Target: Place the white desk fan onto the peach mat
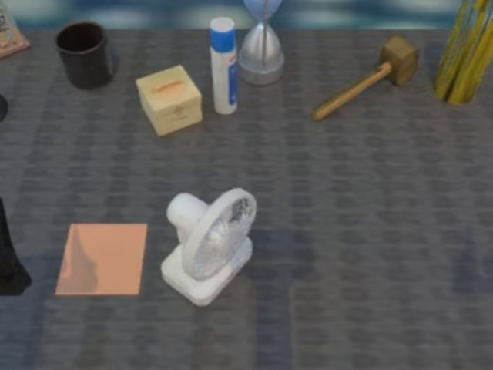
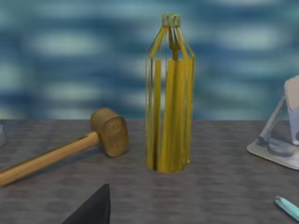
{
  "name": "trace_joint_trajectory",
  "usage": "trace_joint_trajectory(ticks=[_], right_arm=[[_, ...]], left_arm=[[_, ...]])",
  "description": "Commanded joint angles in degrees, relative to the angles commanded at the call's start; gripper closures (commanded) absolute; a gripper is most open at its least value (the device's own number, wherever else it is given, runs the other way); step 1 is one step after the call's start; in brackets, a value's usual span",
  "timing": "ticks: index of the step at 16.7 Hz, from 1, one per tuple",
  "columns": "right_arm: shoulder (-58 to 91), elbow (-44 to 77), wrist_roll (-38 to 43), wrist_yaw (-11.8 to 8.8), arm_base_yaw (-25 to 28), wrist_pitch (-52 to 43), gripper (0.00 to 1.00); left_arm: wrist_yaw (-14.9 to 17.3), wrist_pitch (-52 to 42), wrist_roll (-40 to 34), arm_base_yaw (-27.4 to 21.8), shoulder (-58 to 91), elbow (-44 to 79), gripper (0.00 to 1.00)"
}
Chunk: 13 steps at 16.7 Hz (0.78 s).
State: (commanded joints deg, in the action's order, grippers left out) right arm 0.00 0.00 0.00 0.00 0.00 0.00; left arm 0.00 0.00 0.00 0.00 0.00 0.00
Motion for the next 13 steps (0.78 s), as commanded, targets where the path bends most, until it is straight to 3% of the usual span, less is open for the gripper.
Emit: trace_joint_trajectory(ticks=[6, 13], right_arm=[[0.0, 0.0, 0.0, 0.0, 0.0, 0.0, 0.0], [0.0, 0.0, 0.0, 0.0, 0.0, 0.0, 0.0]], left_arm=[[-0.01, -5.85, 0.07, -2.81, 5.98, 5.76, 0.0], [-0.2, -31.17, -0.62, -14.62, 37.92, 36.45, 0.0]])
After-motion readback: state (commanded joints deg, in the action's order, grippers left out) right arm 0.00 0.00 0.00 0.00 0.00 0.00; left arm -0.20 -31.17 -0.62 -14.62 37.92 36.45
